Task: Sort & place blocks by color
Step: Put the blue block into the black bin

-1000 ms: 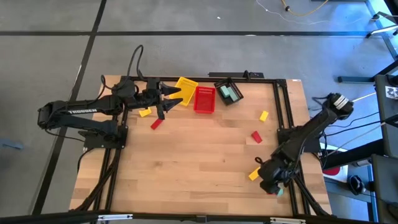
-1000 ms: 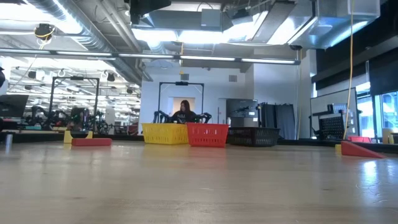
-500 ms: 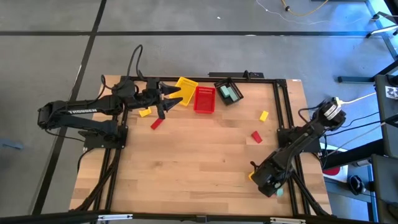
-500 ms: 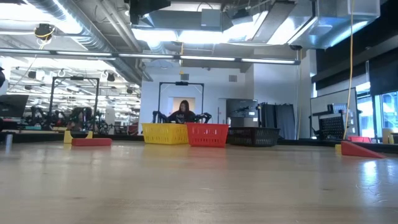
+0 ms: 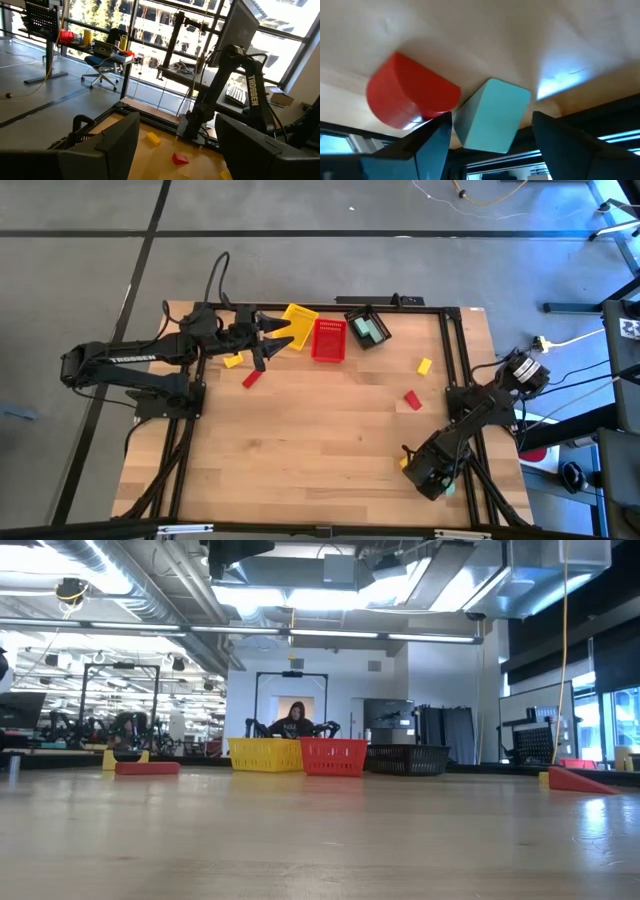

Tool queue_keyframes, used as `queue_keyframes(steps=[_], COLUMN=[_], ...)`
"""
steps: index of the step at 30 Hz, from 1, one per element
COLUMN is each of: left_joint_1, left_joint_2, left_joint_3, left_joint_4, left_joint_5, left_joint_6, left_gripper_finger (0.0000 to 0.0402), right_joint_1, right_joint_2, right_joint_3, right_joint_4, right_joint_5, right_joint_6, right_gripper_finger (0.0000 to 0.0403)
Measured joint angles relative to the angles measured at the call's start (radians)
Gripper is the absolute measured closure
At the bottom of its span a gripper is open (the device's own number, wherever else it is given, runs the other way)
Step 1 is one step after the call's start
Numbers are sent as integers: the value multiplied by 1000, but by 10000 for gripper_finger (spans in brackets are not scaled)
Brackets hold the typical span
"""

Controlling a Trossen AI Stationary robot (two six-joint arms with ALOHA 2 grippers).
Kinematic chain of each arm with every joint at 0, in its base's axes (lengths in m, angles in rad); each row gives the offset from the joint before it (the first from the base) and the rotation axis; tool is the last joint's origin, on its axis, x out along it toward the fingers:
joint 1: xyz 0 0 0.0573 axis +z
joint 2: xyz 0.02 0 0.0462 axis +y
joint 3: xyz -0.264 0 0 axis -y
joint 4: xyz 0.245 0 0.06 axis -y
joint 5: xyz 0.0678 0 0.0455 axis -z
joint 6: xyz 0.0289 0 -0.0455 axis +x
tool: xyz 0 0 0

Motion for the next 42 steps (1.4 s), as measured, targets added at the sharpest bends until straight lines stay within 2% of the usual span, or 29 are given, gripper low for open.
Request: queue_keyframes(steps=[9,18,21,28,32,37,42], left_joint_1=[0,0,0,0,0,0,0], left_joint_2=[0,0,0,0,0,0,0], left_joint_3=[0,0,0,0,0,0,0], left_joint_4=[0,0,0,0,0,0,-1], left_joint_5=[-4,-5,-5,-5,-6,-6,-6], left_joint_6=[1,1,1,1,1,1,1], left_gripper_finger=[150,150,150,150,150,150,150], right_joint_1=[12,13,14,-3,-63,-216,-418], right_joint_2=[43,40,19,-128,-276,-438,-473], right_joint_3=[1,2,0,0,16,80,162], right_joint_4=[42,56,56,30,32,67,118], right_joint_5=[-31,-21,-3,18,52,70,113], right_joint_6=[0,-13,-43,-154,-269,-483,-735], right_gripper_finger=[140,243,269,269,269,269,269])
